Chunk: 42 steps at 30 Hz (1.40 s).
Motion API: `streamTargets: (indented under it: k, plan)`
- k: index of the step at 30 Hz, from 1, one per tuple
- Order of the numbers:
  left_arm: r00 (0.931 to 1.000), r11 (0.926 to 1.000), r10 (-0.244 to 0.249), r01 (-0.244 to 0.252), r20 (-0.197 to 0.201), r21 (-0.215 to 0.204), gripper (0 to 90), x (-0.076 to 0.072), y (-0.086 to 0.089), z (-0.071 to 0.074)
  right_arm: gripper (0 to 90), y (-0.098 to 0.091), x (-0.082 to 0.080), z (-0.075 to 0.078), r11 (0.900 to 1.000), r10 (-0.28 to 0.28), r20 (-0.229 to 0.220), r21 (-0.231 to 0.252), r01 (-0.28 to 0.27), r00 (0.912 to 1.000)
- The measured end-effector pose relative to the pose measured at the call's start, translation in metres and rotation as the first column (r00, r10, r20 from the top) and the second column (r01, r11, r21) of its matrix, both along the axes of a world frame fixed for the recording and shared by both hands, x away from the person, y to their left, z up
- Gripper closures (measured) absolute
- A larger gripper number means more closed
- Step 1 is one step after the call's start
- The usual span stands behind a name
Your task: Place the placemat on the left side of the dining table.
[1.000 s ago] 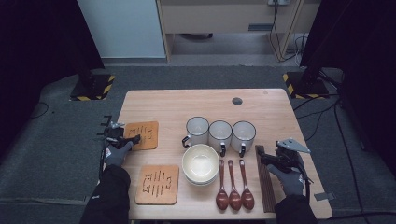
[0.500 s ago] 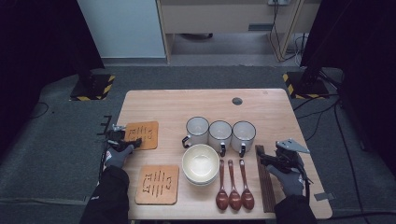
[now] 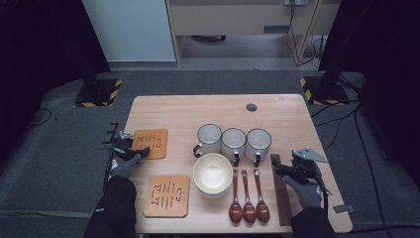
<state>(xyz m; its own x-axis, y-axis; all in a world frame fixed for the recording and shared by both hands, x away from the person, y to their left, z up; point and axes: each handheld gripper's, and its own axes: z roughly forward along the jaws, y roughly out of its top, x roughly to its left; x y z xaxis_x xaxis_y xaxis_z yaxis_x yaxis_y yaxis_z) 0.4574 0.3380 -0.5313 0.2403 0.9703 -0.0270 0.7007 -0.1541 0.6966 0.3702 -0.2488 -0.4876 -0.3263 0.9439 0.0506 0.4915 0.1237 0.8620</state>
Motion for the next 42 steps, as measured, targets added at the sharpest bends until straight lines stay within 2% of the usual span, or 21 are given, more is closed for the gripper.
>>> streamTargets:
  k: [14, 17, 20, 25, 33, 42]
  plan:
    - [0.9996, 0.9996, -0.026, 0.026, 0.007, -0.006, 15.0, 0.002, 0.005, -0.001, 17.1, 0.0, 0.0, 0.0, 1.0, 0.002, 0.001, 0.002, -0.002, 1.0]
    - [0.9998, 0.9995, -0.016, 0.016, 0.01, -0.026, 15.5, 0.001, 0.006, 0.0, 17.1, 0.0, 0.0, 0.001, 1.0, 0.005, 0.002, 0.005, -0.005, 1.0]
    - [0.9995, 0.9982, -0.011, 0.013, 0.031, -0.058, 17.2, 0.0, 0.009, 0.003, 17.1, 0.0, 0.0, 0.001, 0.9999, 0.003, 0.004, 0.011, -0.003, 1.0]
    - [0.9974, 0.9978, 0.009, -0.004, 0.072, -0.066, 17.2, -0.004, 0.011, 0.013, 17.3, 0.0, 0.0, 0.003, 0.9999, 0.006, 0.01, 0.012, -0.006, 0.9999]
    - [0.9909, 0.9953, -0.005, 0.018, 0.135, -0.095, 23.8, -0.021, 0.007, 0.035, 17.9, 0.001, -0.002, 0.008, 0.9993, 0.013, 0.025, 0.033, -0.014, 0.9996]
    - [0.984, 0.9925, 0.001, 0.021, 0.178, -0.121, 31.0, -0.046, 0.003, 0.052, 19.0, 0.005, -0.006, 0.018, 0.9978, 0.031, 0.05, 0.057, -0.034, 0.9983]
